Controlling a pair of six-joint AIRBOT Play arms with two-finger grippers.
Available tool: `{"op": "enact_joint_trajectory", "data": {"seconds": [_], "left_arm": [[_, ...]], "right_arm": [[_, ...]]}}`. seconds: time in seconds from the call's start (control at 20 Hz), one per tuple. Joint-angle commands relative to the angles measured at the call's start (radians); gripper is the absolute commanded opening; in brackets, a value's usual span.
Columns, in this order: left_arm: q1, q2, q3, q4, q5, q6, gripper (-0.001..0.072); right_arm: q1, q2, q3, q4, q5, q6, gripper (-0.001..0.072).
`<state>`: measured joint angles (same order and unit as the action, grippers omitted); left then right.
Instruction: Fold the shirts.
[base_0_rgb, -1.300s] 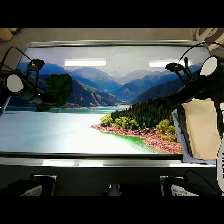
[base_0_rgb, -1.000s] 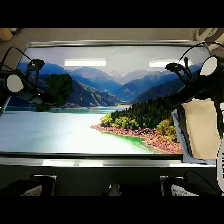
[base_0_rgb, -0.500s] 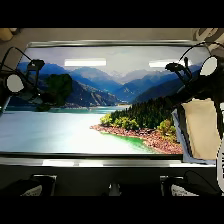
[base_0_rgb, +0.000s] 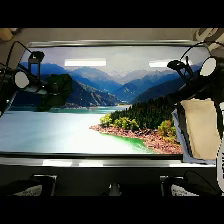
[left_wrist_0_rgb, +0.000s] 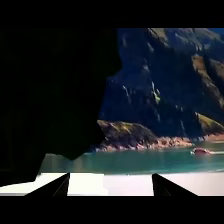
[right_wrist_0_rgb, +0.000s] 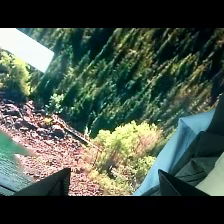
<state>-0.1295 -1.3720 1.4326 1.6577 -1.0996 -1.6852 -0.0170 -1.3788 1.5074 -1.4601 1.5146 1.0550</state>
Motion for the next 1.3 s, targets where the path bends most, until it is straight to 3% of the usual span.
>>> {"op": "enact_joint_trajectory", "data": {"seconds": [0.0,0.15,0.4,0.45,0.5,0.55,0.75,1.0,1.1,1.25], "left_arm": [[0.117,-0.233,0.241,0.041,-0.010,-0.043,0.0630],[0.201,-0.503,0.476,-0.053,-0.233,-0.081,0.0688],[0.212,-0.663,0.505,-0.151,-0.203,-0.079,0.0674],[0.211,-0.671,0.505,-0.146,-0.207,-0.078,0.0565],[0.212,-0.672,0.505,-0.147,-0.215,-0.082,0.0254],[0.213,-0.663,0.508,-0.156,-0.221,-0.079,0.0033],[0.195,-0.521,0.596,-0.188,-0.220,0.023,0.0027],[0.065,-0.058,0.629,-0.394,-0.098,0.115,0.0028],[-0.043,0.114,0.629,-0.394,-0.056,0.115,0.0028],[-0.249,0.303,0.570,-0.391,0.048,0.115,0.0028]], "right_arm": [[0.001,-0.001,-0.001,-0.015,-0.033,0.035,0.0560],[0.001,-0.001,-0.001,0.007,-0.057,0.037,0.0558],[0.001,-0.001,0.000,0.014,-0.058,0.032,0.0559],[0.001,-0.001,0.000,0.020,-0.062,0.032,0.0557],[0.001,0.002,0.000,0.034,-0.065,0.032,0.0552],[0.001,0.013,0.000,0.056,-0.076,0.020,0.0552],[0.001,0.138,0.000,0.014,-0.249,-0.072,0.0551],[0.001,0.433,0.000,-0.071,-0.588,-0.090,0.0550],[0.001,0.544,0.000,-0.071,-0.621,-0.091,0.0549],[0.001,0.675,0.000,-0.069,-0.524,-0.099,0.0549]]}}
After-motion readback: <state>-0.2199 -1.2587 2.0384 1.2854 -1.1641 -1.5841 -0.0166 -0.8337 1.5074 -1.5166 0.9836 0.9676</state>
